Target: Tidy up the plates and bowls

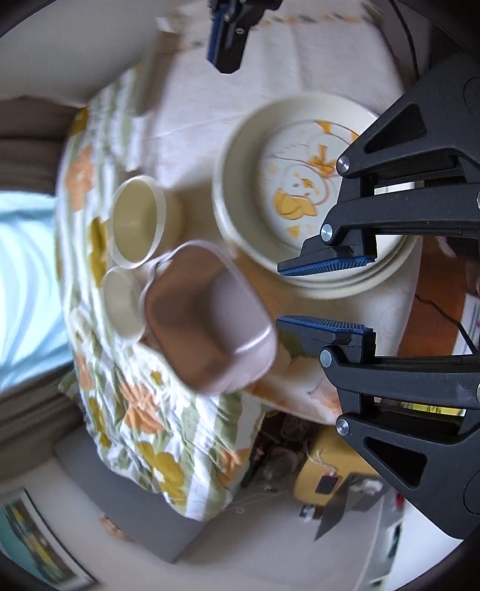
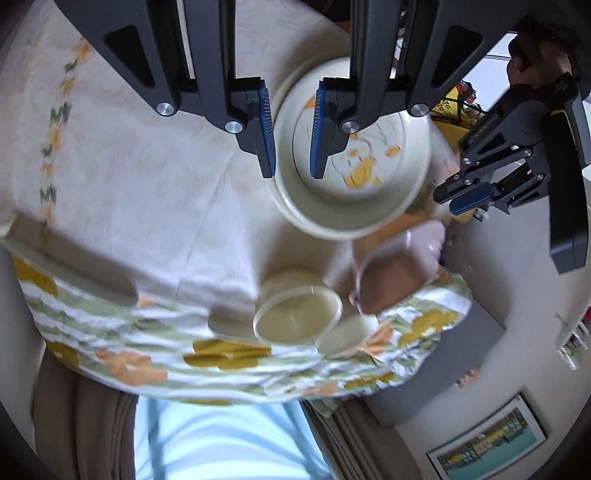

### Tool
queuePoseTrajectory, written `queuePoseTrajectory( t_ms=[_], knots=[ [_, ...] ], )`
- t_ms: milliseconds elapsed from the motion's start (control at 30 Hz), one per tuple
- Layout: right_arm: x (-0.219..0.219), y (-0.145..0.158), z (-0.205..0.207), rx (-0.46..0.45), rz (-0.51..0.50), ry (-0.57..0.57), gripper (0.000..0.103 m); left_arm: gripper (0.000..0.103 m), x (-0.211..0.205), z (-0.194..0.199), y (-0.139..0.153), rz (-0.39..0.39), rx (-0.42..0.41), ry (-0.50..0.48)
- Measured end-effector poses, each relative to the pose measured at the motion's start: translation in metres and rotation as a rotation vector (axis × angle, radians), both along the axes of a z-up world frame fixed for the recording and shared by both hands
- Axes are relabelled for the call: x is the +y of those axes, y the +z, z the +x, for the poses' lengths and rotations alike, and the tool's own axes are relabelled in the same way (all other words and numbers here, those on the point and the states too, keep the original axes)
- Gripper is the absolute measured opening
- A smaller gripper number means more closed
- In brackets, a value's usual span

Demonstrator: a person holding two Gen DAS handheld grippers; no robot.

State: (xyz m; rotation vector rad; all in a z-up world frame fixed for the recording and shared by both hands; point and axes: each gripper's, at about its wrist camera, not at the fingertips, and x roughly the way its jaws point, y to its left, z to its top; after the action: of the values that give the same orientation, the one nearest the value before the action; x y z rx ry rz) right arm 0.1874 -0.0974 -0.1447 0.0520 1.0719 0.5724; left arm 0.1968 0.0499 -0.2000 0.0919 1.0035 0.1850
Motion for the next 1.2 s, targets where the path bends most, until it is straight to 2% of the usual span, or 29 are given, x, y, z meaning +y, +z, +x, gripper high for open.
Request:
queuePoseTrajectory(
  t_ms=[33, 67, 100, 133, 167, 267, 400, 533, 767, 833, 867, 933, 967, 1033, 1067, 1133, 1200],
  knots=[
    [0.001, 0.008, 0.005, -0.011, 0.02, 0.016, 0.025, 0.059, 0.008, -0.002, 0.011, -0.024, -0.027, 0.032],
    [0.002, 0.014, 0.009, -0.019, 0.048, 0.031, 0.049, 0.082, 0.016, -0.003, 0.019, -0.038, -0.051, 0.062],
    [0.004, 0.019, 0.014, -0.026, 0.083, 0.049, 0.067, 0.102, 0.024, -0.005, 0.027, -0.048, -0.09, 0.096],
    [0.007, 0.023, 0.02, -0.03, 0.108, 0.072, 0.098, 0.103, 0.032, -0.007, 0.035, -0.06, -0.129, 0.119],
    [0.011, 0.025, 0.026, -0.033, 0.113, 0.091, 0.103, 0.102, 0.039, -0.007, 0.038, -0.076, -0.138, 0.135],
    [0.028, 0.022, 0.043, -0.009, 0.071, 0.123, 0.103, 0.102, 0.058, 0.002, 0.036, -0.107, -0.112, 0.192],
    [0.052, 0.008, 0.059, 0.069, 0.092, 0.16, 0.103, 0.102, 0.082, 0.008, 0.024, -0.18, -0.092, 0.243],
    [0.084, -0.011, 0.074, 0.117, 0.084, 0.189, 0.103, 0.102, 0.097, 0.021, 0.0, -0.225, -0.043, 0.264],
    [0.129, -0.056, 0.108, 0.274, 0.102, 0.204, 0.103, 0.102, 0.13, 0.049, -0.044, -0.391, 0.028, 0.312],
    [0.139, -0.07, 0.115, 0.316, 0.091, 0.207, 0.1, 0.093, 0.133, 0.058, -0.062, -0.431, 0.068, 0.311],
    [0.145, -0.077, 0.117, 0.336, 0.095, 0.215, 0.087, 0.089, 0.133, 0.061, -0.069, -0.435, 0.084, 0.309],
    [0.154, -0.086, 0.119, 0.358, 0.089, 0.222, 0.069, 0.077, 0.132, 0.069, -0.081, -0.44, 0.113, 0.296],
    [0.158, -0.09, 0.121, 0.36, 0.082, 0.219, 0.064, 0.076, 0.131, 0.072, -0.084, -0.435, 0.122, 0.291],
    [0.164, -0.094, 0.124, 0.359, 0.082, 0.216, 0.059, 0.065, 0.131, 0.078, -0.086, -0.423, 0.128, 0.283],
    [0.167, -0.095, 0.125, 0.354, 0.085, 0.213, 0.058, 0.063, 0.132, 0.082, -0.088, -0.422, 0.131, 0.277],
    [0.169, -0.096, 0.128, 0.335, 0.089, 0.2, 0.057, 0.052, 0.133, 0.087, -0.089, -0.411, 0.134, 0.266],
    [0.17, -0.095, 0.13, 0.316, 0.092, 0.189, 0.053, 0.046, 0.136, 0.093, -0.09, -0.403, 0.138, 0.256]
  ],
)
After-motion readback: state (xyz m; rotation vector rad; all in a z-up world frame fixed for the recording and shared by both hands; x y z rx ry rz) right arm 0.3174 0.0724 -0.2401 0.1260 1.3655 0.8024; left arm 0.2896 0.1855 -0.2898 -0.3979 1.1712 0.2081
